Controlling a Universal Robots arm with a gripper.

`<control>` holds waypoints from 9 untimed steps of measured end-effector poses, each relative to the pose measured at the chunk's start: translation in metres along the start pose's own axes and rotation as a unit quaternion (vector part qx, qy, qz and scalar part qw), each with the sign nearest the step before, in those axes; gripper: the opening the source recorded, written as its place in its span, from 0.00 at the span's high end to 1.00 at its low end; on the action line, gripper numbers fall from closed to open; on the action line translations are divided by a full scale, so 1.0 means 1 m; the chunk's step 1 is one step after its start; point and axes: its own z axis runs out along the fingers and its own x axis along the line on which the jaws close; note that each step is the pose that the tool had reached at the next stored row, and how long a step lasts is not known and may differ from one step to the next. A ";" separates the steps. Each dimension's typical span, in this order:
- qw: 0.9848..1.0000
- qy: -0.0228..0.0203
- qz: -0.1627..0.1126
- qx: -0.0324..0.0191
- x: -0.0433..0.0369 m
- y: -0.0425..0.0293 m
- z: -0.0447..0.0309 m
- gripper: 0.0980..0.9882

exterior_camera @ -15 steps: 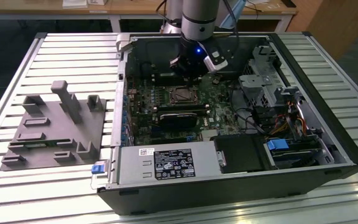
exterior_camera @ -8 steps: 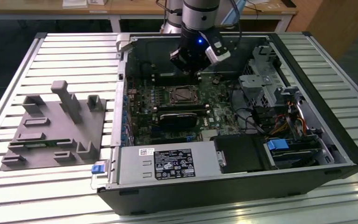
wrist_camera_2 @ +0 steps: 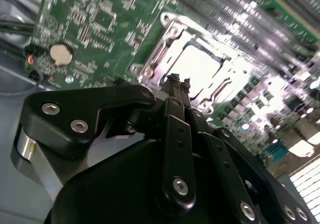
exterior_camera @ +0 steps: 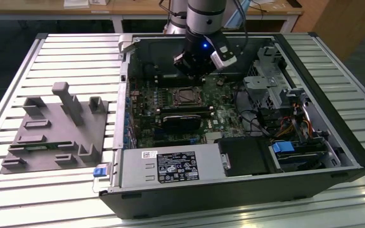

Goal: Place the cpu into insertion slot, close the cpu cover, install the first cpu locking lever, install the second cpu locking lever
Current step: 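Install the second cpu locking lever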

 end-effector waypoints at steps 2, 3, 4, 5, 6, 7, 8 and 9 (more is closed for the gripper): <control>1.000 0.000 0.000 0.000 0.0001 -0.0055 -0.0002 0.98; 1.000 0.000 0.000 0.000 0.0001 -0.0075 -0.0002 0.98; 1.000 0.000 0.000 0.000 0.0002 -0.0087 -0.0001 0.98; 1.000 0.001 0.000 0.000 0.0002 -0.0094 0.0000 0.98; 1.000 0.001 0.000 0.000 0.0001 -0.0097 0.0003 0.98; 1.000 0.001 0.000 0.000 0.0002 -0.0100 0.0007 0.98; 1.000 0.001 0.001 0.000 0.0002 -0.0102 0.0011 0.98; 1.000 0.001 0.003 0.000 0.0002 -0.0104 0.0015 0.98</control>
